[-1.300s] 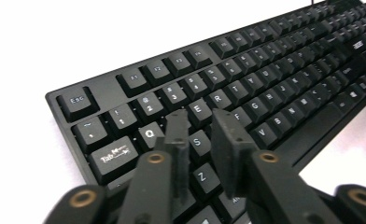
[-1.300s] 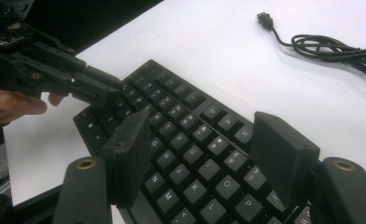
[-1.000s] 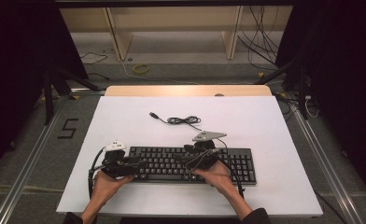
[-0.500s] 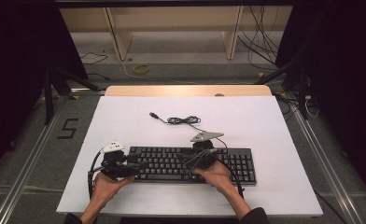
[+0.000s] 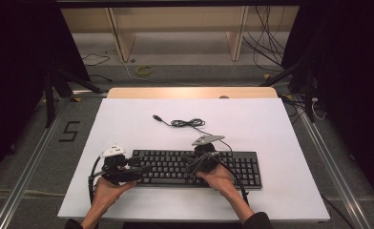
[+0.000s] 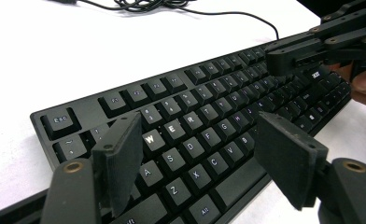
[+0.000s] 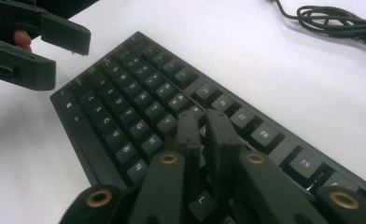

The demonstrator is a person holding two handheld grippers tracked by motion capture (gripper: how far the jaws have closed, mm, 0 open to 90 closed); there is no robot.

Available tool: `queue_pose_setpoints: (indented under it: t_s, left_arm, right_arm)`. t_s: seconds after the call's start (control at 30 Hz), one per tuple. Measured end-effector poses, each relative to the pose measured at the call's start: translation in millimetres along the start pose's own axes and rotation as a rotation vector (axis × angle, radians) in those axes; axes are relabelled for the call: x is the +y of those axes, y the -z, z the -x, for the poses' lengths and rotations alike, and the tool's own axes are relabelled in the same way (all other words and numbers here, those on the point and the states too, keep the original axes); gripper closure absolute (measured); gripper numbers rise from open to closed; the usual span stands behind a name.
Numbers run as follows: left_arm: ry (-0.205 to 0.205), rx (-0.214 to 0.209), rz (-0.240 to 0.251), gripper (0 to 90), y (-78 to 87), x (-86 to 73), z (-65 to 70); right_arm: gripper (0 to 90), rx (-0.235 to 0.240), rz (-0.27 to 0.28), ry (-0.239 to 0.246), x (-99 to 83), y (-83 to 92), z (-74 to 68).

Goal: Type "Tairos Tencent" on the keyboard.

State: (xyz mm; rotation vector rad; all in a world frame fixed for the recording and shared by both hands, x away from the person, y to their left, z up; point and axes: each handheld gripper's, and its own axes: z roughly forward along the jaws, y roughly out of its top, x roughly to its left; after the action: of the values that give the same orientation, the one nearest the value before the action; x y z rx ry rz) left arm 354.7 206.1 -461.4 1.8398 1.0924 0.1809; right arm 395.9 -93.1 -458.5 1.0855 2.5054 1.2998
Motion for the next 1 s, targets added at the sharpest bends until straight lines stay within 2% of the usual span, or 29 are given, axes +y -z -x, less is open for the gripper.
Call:
queue_pose_setpoints:
  t_s: [0.23, 1.0]
  left_arm:
    - [-0.005, 0.002, 0.006, 32.0, 1.4, 0.1, -0.6]
    - [-0.01, -0.001, 0.006, 31.4, 1.4, 0.0, 0.3]
  right_arm:
    - [90.0, -0.008, -0.018, 0.006, -0.3, -4.3, 0.6]
    - [90.0, -0.02, -0.088, 0.024, -4.1, -22.0, -3.1]
